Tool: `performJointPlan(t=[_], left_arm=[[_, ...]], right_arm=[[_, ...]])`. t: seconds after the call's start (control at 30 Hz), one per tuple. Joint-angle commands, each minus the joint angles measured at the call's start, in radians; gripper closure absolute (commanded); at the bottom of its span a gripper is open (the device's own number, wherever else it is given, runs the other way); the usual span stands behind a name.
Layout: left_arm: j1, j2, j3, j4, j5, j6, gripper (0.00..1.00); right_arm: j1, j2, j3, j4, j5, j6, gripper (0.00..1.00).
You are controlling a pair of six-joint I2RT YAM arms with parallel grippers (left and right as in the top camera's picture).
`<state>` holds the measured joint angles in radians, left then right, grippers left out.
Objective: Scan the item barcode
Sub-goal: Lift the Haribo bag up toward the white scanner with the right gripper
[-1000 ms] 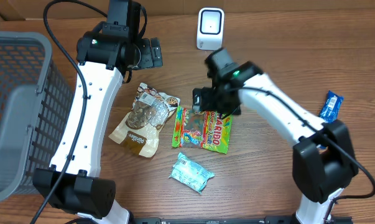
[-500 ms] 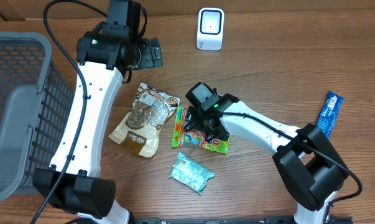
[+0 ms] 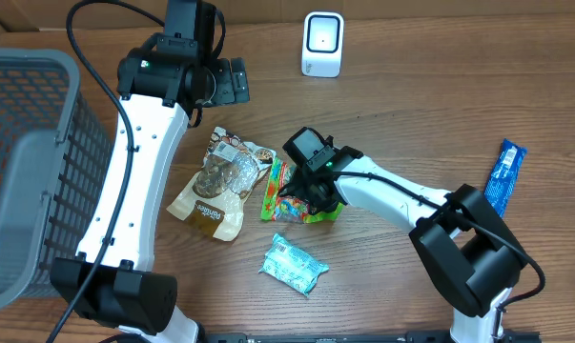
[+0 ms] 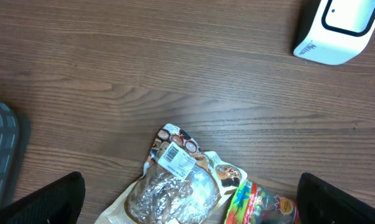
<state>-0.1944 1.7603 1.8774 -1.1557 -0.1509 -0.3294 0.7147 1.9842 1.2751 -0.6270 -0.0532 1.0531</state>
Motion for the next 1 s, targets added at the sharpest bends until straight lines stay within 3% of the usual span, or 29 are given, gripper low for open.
performJointPlan(t=[0.0, 0.07, 0.1, 0.57, 0.87, 0.9, 0.97], left_arm=[[0.004, -0.015, 0.016, 0.0, -0.006, 0.023, 0.0], [0.004, -0.015, 0.016, 0.0, -0.006, 0.023, 0.0], [0.004, -0.015, 0.016, 0.0, -0.006, 0.023, 0.0], [0.004, -0.015, 0.016, 0.0, -0.006, 0.023, 0.0], [0.004, -0.015, 0.016, 0.001, -0.006, 0.023, 0.0], [0.004, -0.015, 0.016, 0.0, -0.006, 0.023, 0.0], [0.004, -0.015, 0.016, 0.001, -0.005, 0.023, 0.0]], right_arm=[[-0.001, 0.061, -0.016, -0.007, -0.03, 0.012, 0.77], [-0.007, 0.06, -0.009, -0.008, -0.062, -0.015, 0.93], [-0.013, 0.06, 0.003, -0.016, -0.081, -0.036, 0.96], [-0.212, 0.058, 0.383, -0.51, -0.368, -0.461, 0.96], [-0.373, 0.058, 0.437, -0.592, -0.433, -0.692, 0.96], [-0.384, 0.058, 0.438, -0.595, -0.478, -0.739, 0.96], [-0.41, 0.058, 0.438, -0.623, -0.753, -0.873, 0.96]])
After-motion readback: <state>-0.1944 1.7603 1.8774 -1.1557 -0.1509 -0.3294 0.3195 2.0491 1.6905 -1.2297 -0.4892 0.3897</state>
